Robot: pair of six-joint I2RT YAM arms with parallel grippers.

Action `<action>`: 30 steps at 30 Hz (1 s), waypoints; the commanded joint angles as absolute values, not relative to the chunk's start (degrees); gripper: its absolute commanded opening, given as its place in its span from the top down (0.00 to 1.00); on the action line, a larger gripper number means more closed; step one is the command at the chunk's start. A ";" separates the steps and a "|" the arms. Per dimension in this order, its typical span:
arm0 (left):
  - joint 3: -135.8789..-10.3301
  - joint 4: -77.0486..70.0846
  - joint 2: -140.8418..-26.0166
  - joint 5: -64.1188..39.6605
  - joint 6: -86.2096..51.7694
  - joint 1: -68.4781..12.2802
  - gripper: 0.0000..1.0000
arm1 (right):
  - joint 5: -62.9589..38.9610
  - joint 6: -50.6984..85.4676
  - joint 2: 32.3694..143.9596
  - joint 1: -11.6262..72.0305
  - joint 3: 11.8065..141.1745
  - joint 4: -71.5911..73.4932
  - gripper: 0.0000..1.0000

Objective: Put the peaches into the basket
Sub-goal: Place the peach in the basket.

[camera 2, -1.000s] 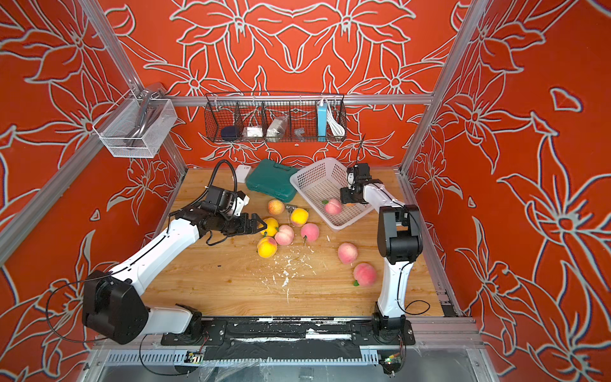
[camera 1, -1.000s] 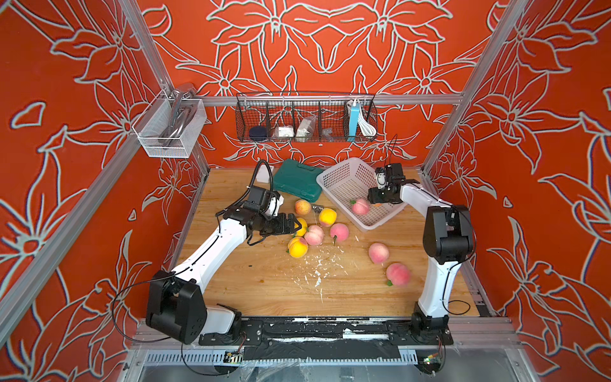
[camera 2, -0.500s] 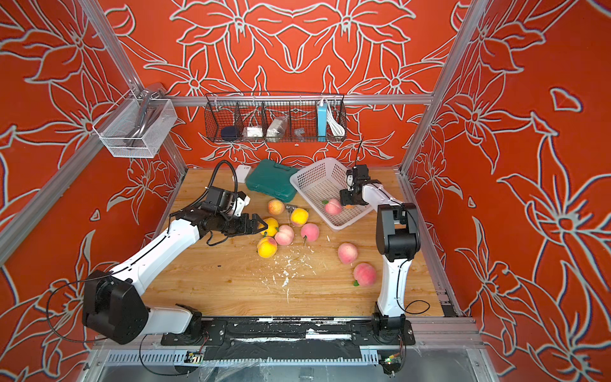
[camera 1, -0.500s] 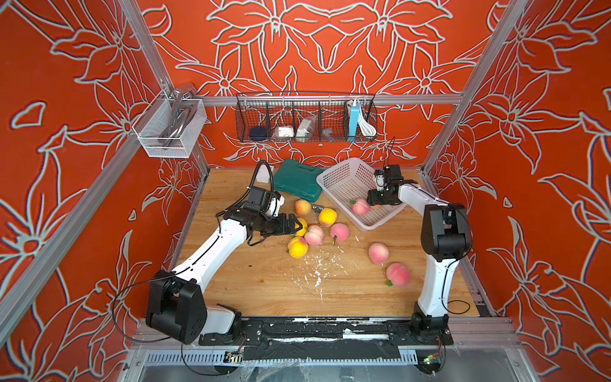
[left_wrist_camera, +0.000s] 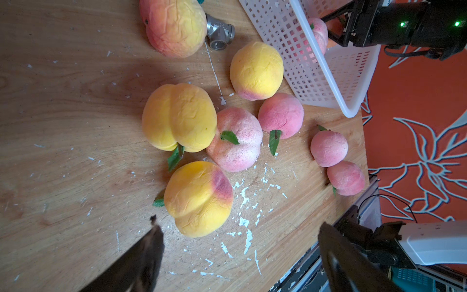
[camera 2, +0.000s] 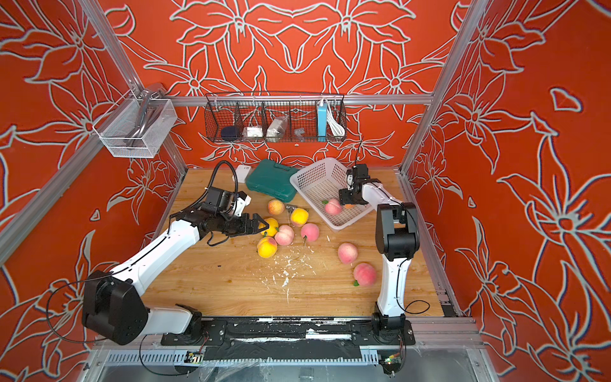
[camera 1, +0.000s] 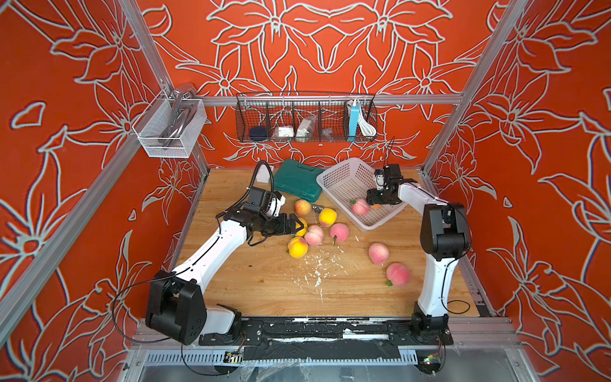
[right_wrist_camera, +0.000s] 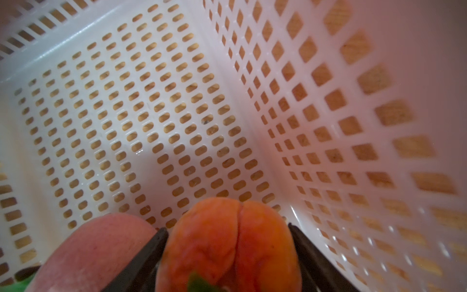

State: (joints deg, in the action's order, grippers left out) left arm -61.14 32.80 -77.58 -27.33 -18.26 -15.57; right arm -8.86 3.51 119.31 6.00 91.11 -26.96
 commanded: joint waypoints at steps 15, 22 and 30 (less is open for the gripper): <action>-60.82 34.72 -76.43 -26.36 -17.86 -15.20 0.07 | -9.42 3.52 109.85 5.77 89.88 -29.82 0.20; -60.64 34.98 -77.42 -26.13 -18.45 -15.21 0.07 | -11.25 4.71 100.35 7.14 83.08 -28.41 0.20; -60.71 36.37 -79.51 -24.50 -18.41 -15.20 0.07 | -11.49 4.83 84.56 10.91 71.58 -26.27 0.20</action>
